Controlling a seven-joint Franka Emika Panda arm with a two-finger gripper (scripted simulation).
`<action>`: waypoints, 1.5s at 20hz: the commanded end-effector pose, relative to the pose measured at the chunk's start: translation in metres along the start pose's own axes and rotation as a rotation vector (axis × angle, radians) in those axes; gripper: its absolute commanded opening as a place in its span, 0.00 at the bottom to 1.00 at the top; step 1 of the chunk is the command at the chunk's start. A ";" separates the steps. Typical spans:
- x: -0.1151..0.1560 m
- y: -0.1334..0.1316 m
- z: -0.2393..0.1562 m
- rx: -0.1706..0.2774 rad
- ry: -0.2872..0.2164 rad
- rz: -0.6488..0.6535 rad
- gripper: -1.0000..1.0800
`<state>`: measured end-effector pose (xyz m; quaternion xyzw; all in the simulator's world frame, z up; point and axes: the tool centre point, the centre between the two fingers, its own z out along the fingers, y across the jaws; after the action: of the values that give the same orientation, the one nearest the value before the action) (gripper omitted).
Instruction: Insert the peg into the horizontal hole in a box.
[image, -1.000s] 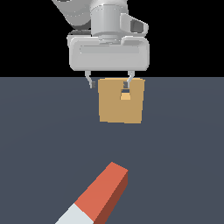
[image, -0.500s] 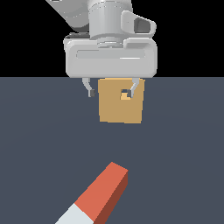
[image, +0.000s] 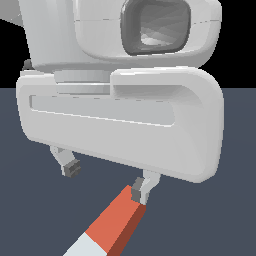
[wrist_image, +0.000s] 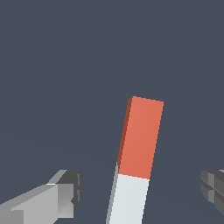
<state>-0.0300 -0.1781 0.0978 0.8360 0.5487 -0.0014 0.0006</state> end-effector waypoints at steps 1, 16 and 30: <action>-0.033 0.001 0.012 -0.001 0.000 0.077 0.96; -0.076 -0.004 0.037 0.000 0.002 0.179 0.96; -0.077 -0.004 0.080 0.000 0.003 0.182 0.00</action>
<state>-0.0650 -0.2470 0.0183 0.8825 0.4703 -0.0007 -0.0006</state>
